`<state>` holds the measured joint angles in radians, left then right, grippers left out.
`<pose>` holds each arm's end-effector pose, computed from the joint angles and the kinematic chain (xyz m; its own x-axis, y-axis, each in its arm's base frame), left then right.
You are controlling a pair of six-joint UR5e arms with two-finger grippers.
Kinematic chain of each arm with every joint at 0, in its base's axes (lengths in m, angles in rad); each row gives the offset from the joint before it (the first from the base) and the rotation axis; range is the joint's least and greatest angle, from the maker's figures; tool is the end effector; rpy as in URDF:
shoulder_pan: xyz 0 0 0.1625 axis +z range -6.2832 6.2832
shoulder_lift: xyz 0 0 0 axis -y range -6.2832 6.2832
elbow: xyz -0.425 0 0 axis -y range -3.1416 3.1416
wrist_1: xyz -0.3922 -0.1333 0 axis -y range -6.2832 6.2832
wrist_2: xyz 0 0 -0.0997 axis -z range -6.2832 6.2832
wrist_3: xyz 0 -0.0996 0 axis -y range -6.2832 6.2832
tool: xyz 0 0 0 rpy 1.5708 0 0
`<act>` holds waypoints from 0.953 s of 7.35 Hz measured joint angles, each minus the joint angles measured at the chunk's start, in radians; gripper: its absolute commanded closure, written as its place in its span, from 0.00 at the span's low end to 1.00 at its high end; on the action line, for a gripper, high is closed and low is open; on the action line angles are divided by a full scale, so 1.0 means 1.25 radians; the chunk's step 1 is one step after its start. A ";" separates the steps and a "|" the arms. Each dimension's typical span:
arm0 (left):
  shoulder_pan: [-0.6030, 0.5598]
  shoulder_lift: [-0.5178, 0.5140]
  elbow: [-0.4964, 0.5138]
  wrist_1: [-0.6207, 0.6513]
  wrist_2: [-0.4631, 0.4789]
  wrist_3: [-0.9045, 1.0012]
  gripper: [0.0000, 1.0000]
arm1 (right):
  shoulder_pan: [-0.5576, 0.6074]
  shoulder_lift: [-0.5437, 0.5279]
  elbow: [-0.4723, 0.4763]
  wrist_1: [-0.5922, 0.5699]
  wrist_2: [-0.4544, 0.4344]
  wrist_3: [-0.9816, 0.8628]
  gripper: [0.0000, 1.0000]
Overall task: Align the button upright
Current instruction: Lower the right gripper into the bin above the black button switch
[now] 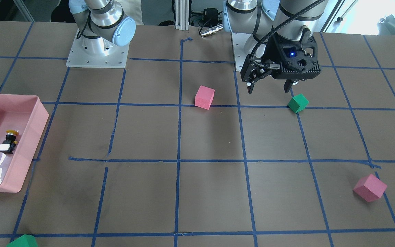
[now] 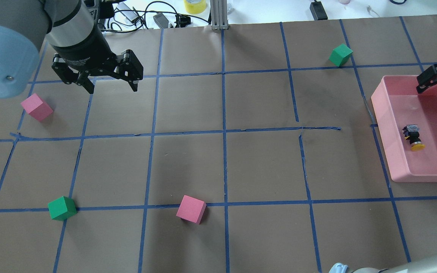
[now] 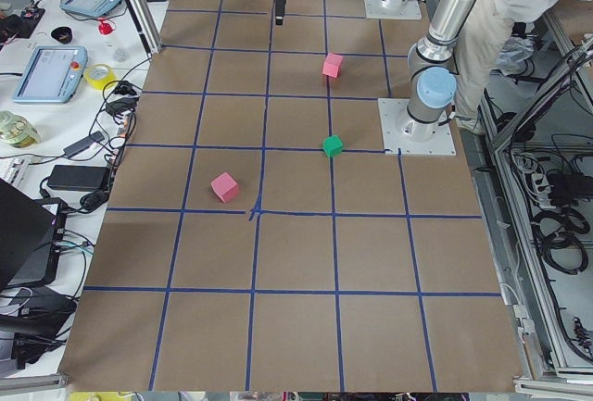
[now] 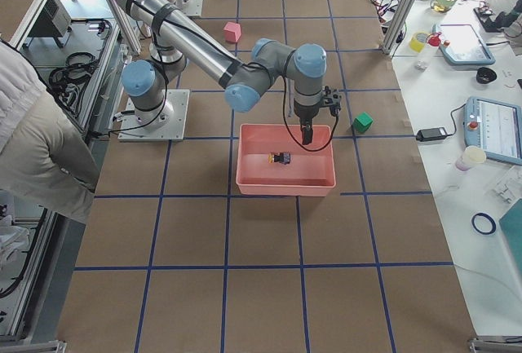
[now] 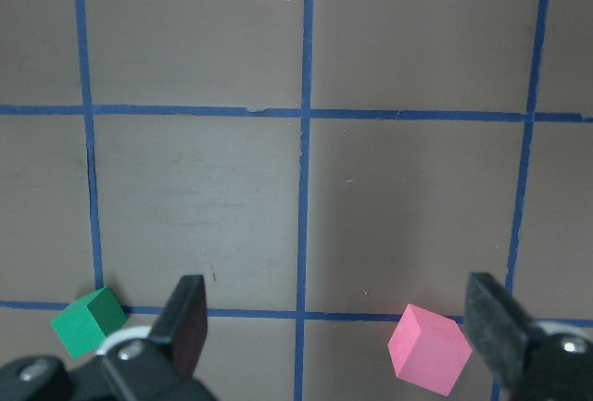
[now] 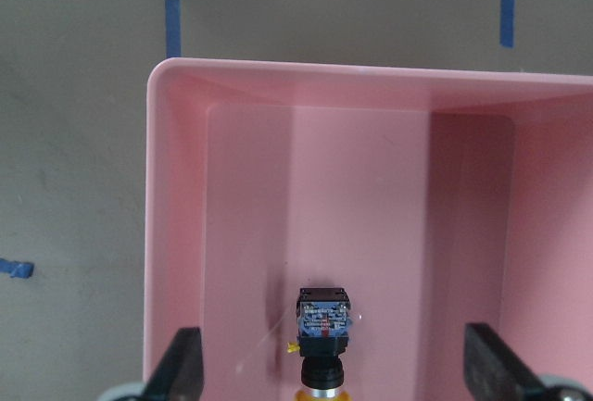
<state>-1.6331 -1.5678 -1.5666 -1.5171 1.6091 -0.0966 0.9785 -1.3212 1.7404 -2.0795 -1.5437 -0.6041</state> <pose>-0.1601 -0.4875 0.4970 -0.9988 -0.0365 -0.0322 -0.0343 0.9973 -0.0643 -0.2062 -0.5500 0.3244 -0.9995 -0.0117 0.0286 -0.0142 0.9959 -0.0889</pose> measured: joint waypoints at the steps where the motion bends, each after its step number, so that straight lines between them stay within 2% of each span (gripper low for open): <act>1: 0.000 0.001 0.000 0.000 0.000 0.000 0.00 | -0.017 0.010 0.024 -0.025 0.014 -0.021 0.00; 3: 0.000 0.001 -0.002 0.000 0.000 0.000 0.00 | -0.043 0.028 0.041 -0.040 0.048 -0.057 0.00; 7: -0.002 0.002 -0.003 0.002 0.000 -0.001 0.00 | -0.051 0.058 0.045 -0.062 0.061 -0.067 0.00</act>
<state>-1.6351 -1.5650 -1.5707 -1.5152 1.6085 -0.0982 0.9142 -1.2483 1.7967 -2.1574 -1.4675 -0.6882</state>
